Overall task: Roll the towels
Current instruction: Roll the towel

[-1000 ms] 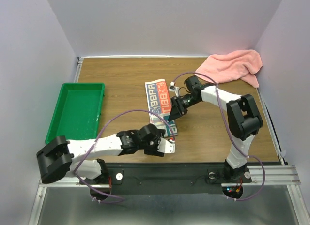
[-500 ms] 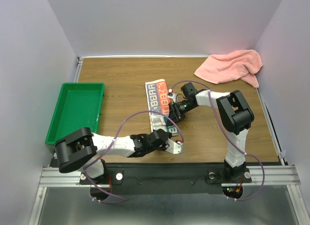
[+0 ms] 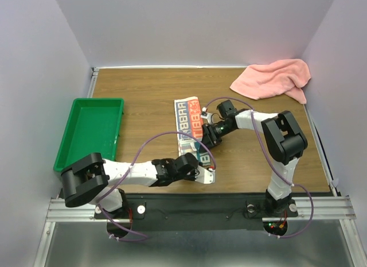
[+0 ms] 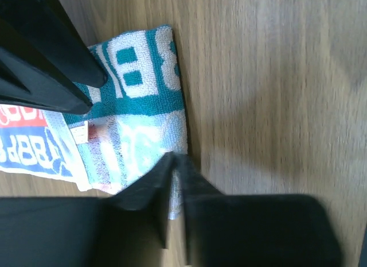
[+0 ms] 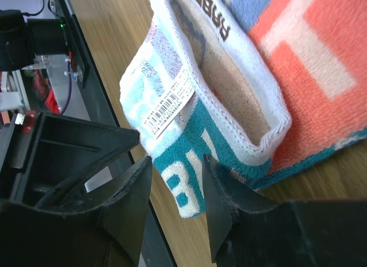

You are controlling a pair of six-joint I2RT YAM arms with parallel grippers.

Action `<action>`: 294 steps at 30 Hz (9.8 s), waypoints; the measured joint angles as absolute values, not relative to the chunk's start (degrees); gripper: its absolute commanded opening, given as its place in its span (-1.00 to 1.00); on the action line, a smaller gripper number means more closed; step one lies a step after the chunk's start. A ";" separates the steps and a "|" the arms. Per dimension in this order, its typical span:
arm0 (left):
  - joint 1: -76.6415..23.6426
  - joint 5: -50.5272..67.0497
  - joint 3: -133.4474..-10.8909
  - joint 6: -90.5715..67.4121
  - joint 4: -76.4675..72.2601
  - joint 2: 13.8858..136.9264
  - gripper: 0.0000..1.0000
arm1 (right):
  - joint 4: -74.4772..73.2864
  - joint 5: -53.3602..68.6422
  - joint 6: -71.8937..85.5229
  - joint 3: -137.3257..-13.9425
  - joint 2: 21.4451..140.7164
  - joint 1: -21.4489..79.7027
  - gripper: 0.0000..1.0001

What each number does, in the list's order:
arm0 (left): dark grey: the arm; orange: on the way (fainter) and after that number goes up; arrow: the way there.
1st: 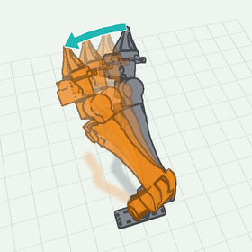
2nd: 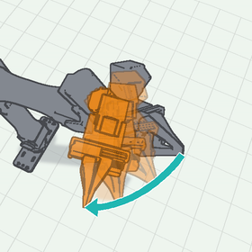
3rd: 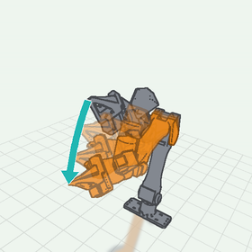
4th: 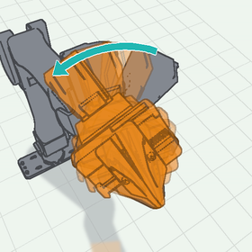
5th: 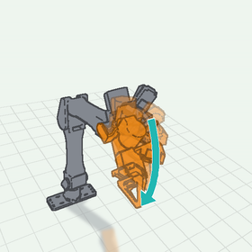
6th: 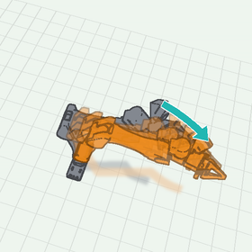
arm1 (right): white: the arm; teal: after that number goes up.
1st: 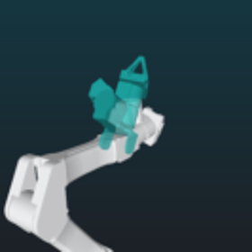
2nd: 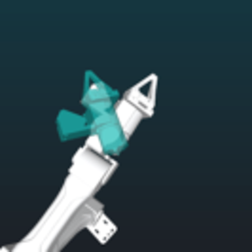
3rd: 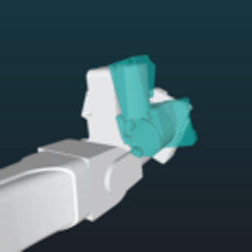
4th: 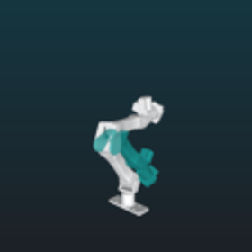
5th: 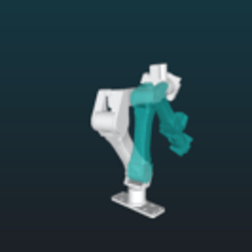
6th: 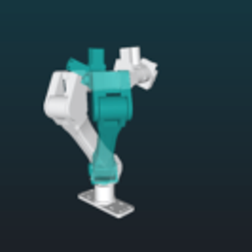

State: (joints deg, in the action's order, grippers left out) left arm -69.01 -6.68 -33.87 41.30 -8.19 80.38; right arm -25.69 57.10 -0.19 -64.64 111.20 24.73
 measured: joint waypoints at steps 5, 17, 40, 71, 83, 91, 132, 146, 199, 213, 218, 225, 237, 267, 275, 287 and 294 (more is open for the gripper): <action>-69.04 -5.26 -33.89 39.99 -6.83 79.42 -0.10 | -25.71 56.51 -0.19 -64.62 110.50 24.73 -0.08; -69.06 -7.88 -34.46 41.28 -8.97 84.16 -0.38 | -25.69 56.07 -0.47 -64.62 110.63 24.73 -0.09; -61.82 13.34 -43.81 36.75 6.59 79.81 -1.00 | -26.94 55.59 -2.79 -61.93 104.27 24.73 -0.03; -46.74 25.41 -52.99 38.28 12.43 86.83 -1.00 | -23.29 55.53 -0.82 -71.79 117.43 24.73 -0.21; -44.47 23.88 -54.15 38.92 8.47 91.20 -1.00 | -23.07 56.03 -0.86 -71.40 117.43 24.73 -0.21; -43.72 23.22 -54.15 39.00 6.13 93.32 -1.00 | -23.07 56.23 -0.58 -71.42 117.40 24.73 -0.11; -43.27 24.49 -55.33 40.56 4.36 97.17 -0.64 | -30.87 57.93 3.95 -66.46 112.12 23.18 -0.37; -45.71 18.61 -50.04 42.19 5.06 82.72 -0.01 | -30.39 58.50 6.48 -67.16 115.57 22.94 -0.35; -48.23 30.83 -62.41 43.62 22.59 100.55 -1.00 | -33.23 52.90 -5.78 -67.81 86.46 6.07 1.00; -36.99 57.14 -86.11 43.24 48.12 124.05 -0.89 | -50.30 38.98 -27.59 -64.18 69.38 19.59 0.73; -35.20 61.43 -90.56 43.62 54.02 128.90 -0.88 | -46.46 29.82 -27.88 -59.75 71.05 30.83 0.69; -34.70 62.48 -93.95 44.14 58.63 131.98 -0.81 | -32.60 20.16 -27.22 -56.25 78.78 40.77 0.69; -34.33 62.65 -95.31 44.49 61.14 133.25 -0.74 | -18.63 15.09 -27.77 -51.44 86.54 46.85 0.27; -18.52 60.38 -87.68 48.64 57.17 124.16 0.33 | -16.62 34.04 -23.59 -49.93 92.71 41.50 -0.99; -11.90 53.12 -67.48 42.26 37.65 95.83 0.62 | -22.39 48.14 -18.63 -57.04 102.08 35.48 -0.98; -42.50 26.96 -34.04 46.41 10.63 57.04 0.85 | -28.01 63.44 -13.80 -63.90 115.13 31.18 -0.92; -56.51 12.82 -27.05 53.08 -1.98 58.17 0.81 | -30.41 67.18 -12.19 -65.95 119.11 31.14 -0.84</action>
State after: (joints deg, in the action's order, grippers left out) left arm -56.51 12.82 -27.05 53.08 -1.98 58.17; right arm -30.41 67.18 -12.19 -65.95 119.11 31.14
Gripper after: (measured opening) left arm 0.920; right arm 0.144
